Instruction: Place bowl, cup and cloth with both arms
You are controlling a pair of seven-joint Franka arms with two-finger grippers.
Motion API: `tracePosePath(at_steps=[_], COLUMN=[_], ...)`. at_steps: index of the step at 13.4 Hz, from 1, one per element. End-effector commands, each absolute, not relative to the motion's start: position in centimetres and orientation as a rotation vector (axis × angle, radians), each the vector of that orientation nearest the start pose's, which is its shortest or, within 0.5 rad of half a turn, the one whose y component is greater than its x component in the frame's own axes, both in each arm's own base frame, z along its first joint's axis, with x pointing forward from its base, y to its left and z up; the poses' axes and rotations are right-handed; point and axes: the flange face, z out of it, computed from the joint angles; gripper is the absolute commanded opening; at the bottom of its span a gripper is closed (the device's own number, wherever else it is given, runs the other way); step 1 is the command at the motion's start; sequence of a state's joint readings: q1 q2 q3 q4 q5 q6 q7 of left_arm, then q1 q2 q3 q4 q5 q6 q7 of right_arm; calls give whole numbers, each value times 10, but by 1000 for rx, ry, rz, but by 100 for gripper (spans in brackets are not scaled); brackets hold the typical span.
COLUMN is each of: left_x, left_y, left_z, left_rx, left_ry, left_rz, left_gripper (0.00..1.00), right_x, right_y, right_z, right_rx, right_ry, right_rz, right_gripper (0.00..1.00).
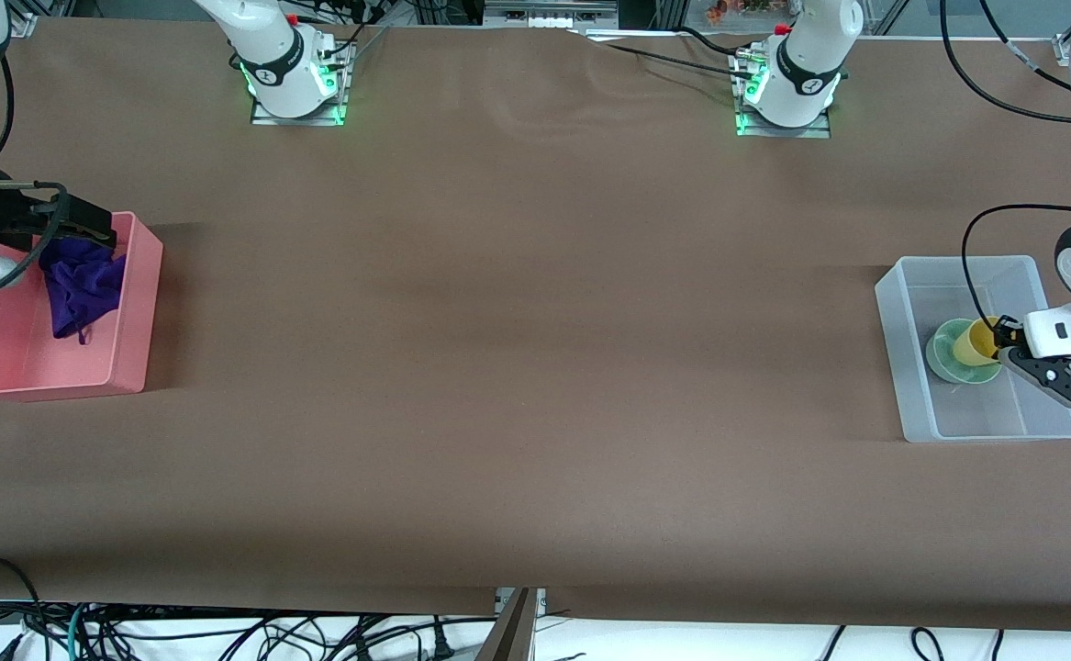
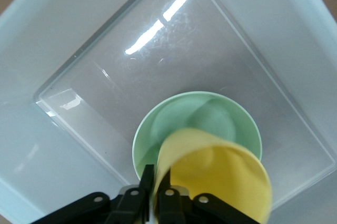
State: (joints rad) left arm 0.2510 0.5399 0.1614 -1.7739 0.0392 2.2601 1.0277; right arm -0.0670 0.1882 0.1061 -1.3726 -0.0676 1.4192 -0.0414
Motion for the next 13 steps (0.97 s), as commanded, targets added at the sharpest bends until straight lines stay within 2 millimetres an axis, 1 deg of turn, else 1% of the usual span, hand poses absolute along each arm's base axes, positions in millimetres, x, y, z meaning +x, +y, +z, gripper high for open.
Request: tracePosePath(at_steps=[1,2,3,4,6,7,8,9,10,11,12,13], left_x=[608,610,615,617,619,617,619,616,611,606,597,587], left_y=[240,231,215,203,155,130,108,85,70,44,24,10], left_z=[288,306,329,354,394,411,426,441,458,472,493,515], left_rx=[-2941,-2974,-3056,-3122,-3182,-3201,-3213,-3196,-3180,-3172,-3160,-3126], left_ry=[979,968,882,749,550,483,391,258,77,5,-20,-18], left_rz=[120,86,25,34,122,188,233,283,313,333,323,308], left_gripper=[100,100,100,100,100,100,100,100,100,100,100,100], right_x=[594,594,594,594,594,594,594,594,594,596,596,596], right_y=[6,6,6,6,6,6,6,6,6,5,3,3], right_z=[602,602,602,602,601,601,602,602,602,601,601,601], right_rx=[-3174,-3172,-3172,-3174,-3173,-3172,-3172,-3172,-3172,-3173,-3172,-3172], right_ry=[-107,-108,-108,-107,-107,-108,-108,-108,-108,-105,-98,-98], right_rz=[211,211,211,211,213,213,208,208,208,213,213,213], right_gripper=[100,100,100,100,100,100,100,100,100,100,100,100])
